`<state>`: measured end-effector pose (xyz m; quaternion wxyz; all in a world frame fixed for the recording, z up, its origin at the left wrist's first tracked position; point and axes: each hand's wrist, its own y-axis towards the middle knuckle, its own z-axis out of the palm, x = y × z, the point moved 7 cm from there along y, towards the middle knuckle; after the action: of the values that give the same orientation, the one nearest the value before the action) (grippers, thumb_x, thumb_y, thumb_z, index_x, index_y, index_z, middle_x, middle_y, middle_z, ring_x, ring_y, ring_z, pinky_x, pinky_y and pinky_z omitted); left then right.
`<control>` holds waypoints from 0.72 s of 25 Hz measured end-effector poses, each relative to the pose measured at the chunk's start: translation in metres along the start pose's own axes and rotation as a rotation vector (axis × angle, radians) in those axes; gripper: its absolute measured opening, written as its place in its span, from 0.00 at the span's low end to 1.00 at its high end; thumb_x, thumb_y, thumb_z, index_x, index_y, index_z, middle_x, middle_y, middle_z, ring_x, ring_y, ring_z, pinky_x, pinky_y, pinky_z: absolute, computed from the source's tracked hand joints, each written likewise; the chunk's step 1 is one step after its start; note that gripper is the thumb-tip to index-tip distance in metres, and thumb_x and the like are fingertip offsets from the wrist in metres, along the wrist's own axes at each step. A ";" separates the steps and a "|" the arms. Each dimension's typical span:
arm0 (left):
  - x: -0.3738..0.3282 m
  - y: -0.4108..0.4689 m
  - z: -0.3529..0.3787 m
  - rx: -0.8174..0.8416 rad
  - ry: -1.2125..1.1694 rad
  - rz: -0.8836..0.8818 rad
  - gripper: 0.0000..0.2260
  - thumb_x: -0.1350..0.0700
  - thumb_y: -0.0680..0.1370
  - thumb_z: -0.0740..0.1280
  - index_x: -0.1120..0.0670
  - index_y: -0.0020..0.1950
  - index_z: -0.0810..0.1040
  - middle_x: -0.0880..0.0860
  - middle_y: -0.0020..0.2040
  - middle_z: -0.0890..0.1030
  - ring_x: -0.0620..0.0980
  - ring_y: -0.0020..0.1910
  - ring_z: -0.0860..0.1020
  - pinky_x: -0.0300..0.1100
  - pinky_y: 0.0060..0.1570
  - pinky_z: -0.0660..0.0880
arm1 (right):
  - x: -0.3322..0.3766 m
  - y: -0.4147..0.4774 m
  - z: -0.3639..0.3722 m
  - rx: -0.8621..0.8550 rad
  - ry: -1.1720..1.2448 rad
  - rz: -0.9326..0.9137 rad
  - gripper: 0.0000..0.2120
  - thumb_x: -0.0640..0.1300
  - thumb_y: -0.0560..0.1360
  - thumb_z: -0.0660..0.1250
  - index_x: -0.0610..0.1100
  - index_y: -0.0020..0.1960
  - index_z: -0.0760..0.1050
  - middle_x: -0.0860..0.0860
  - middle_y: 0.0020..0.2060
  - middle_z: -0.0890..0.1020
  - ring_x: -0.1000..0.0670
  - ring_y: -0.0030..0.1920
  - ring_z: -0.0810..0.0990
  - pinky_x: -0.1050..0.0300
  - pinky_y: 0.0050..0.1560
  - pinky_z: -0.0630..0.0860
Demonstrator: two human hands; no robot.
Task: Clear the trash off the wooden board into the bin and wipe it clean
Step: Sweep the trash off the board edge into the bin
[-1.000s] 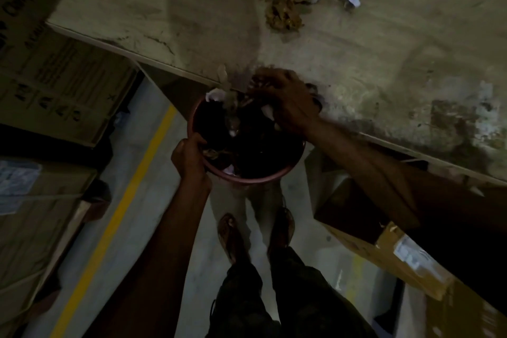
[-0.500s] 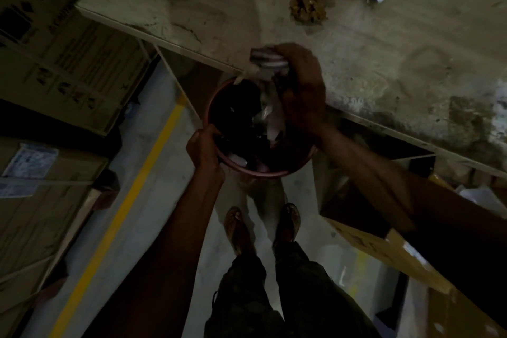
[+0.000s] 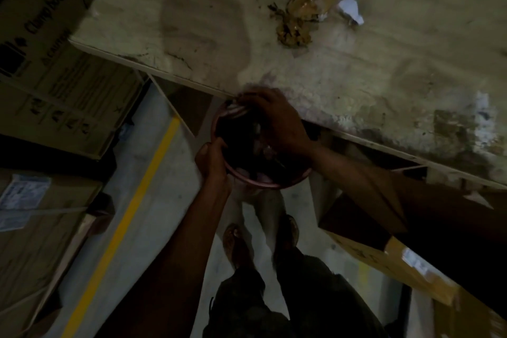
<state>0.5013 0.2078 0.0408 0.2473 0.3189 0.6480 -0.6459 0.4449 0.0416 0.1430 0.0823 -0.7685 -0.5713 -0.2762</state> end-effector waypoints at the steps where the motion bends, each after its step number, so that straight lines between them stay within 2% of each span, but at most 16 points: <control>1: 0.003 0.003 0.006 0.004 0.013 -0.010 0.16 0.65 0.72 0.68 0.54 0.26 0.69 0.49 0.27 0.71 0.46 0.30 0.69 0.37 0.28 0.65 | -0.016 0.005 -0.017 -0.138 0.016 0.061 0.25 0.36 0.71 0.68 0.39 0.68 0.78 0.40 0.66 0.79 0.37 0.65 0.76 0.50 0.64 0.72; 3: 0.006 0.010 0.024 0.039 0.046 -0.015 0.16 0.65 0.71 0.68 0.55 0.23 0.74 0.47 0.26 0.75 0.50 0.35 0.72 0.43 0.35 0.68 | -0.054 0.020 -0.057 -0.363 0.030 0.157 0.25 0.30 0.70 0.71 0.40 0.67 0.79 0.41 0.63 0.80 0.37 0.62 0.78 0.58 0.65 0.71; 5: 0.010 0.015 0.039 0.053 0.077 -0.014 0.20 0.66 0.71 0.68 0.51 0.21 0.77 0.44 0.23 0.75 0.50 0.36 0.73 0.45 0.37 0.69 | -0.096 0.047 -0.099 -0.482 0.007 0.186 0.23 0.29 0.72 0.69 0.40 0.66 0.79 0.41 0.63 0.80 0.38 0.63 0.78 0.69 0.67 0.64; 6: 0.012 0.017 0.045 0.044 0.085 -0.013 0.20 0.66 0.72 0.67 0.51 0.20 0.76 0.45 0.22 0.74 0.50 0.35 0.72 0.46 0.37 0.69 | -0.117 0.065 -0.117 -0.516 -0.017 0.185 0.22 0.30 0.73 0.68 0.40 0.66 0.79 0.40 0.64 0.80 0.38 0.64 0.77 0.71 0.67 0.61; 8: 0.017 0.020 0.055 0.025 0.075 -0.016 0.21 0.66 0.73 0.66 0.52 0.20 0.71 0.47 0.23 0.70 0.51 0.33 0.69 0.47 0.37 0.66 | -0.158 0.103 -0.147 -0.571 -0.094 0.216 0.20 0.32 0.75 0.65 0.41 0.66 0.80 0.40 0.64 0.79 0.39 0.65 0.77 0.70 0.65 0.64; 9: 0.020 0.022 0.060 0.018 0.069 -0.023 0.22 0.66 0.73 0.66 0.51 0.21 0.68 0.49 0.24 0.68 0.51 0.33 0.67 0.48 0.37 0.64 | -0.178 0.123 -0.156 -0.574 -0.142 0.236 0.19 0.35 0.76 0.64 0.43 0.65 0.81 0.41 0.64 0.79 0.38 0.64 0.76 0.64 0.63 0.68; 11: 0.026 0.031 0.065 0.006 0.063 -0.026 0.20 0.66 0.74 0.66 0.51 0.25 0.64 0.57 0.31 0.66 0.52 0.36 0.64 0.50 0.38 0.62 | -0.213 0.167 -0.163 -0.535 -0.241 0.254 0.18 0.45 0.79 0.61 0.45 0.64 0.82 0.41 0.64 0.79 0.37 0.63 0.76 0.51 0.60 0.72; 13: 0.033 0.041 0.066 -0.014 0.033 -0.038 0.15 0.66 0.73 0.65 0.54 0.33 0.62 0.59 0.36 0.64 0.53 0.38 0.63 0.51 0.38 0.61 | -0.245 0.211 -0.162 -0.419 -0.292 0.296 0.21 0.52 0.80 0.58 0.47 0.65 0.81 0.41 0.67 0.77 0.36 0.67 0.74 0.44 0.62 0.73; 15: 0.039 0.049 0.064 -0.022 0.003 -0.053 0.11 0.65 0.72 0.65 0.58 0.38 0.63 0.58 0.38 0.66 0.53 0.40 0.64 0.52 0.39 0.61 | -0.280 0.241 -0.146 -0.221 -0.342 0.378 0.21 0.53 0.80 0.61 0.48 0.70 0.77 0.40 0.72 0.73 0.35 0.72 0.69 0.40 0.67 0.70; 17: 0.038 0.054 0.064 -0.017 -0.037 -0.041 0.08 0.64 0.70 0.66 0.58 0.39 0.66 0.57 0.40 0.69 0.53 0.40 0.67 0.51 0.39 0.63 | -0.305 0.253 -0.122 -0.023 -0.364 0.461 0.30 0.58 0.76 0.63 0.48 0.75 0.70 0.39 0.74 0.70 0.33 0.73 0.67 0.37 0.69 0.68; 18: 0.038 0.055 0.063 -0.023 -0.036 -0.030 0.07 0.64 0.69 0.66 0.58 0.40 0.68 0.57 0.41 0.70 0.53 0.40 0.69 0.50 0.40 0.65 | -0.307 0.255 -0.109 0.033 -0.351 0.466 0.34 0.61 0.74 0.60 0.48 0.76 0.69 0.38 0.74 0.70 0.33 0.72 0.68 0.38 0.69 0.69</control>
<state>0.5103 0.1470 -0.0265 0.2530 0.2945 0.6554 -0.6478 0.5850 -0.3476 0.1227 0.0562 -0.9135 -0.3895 -0.1035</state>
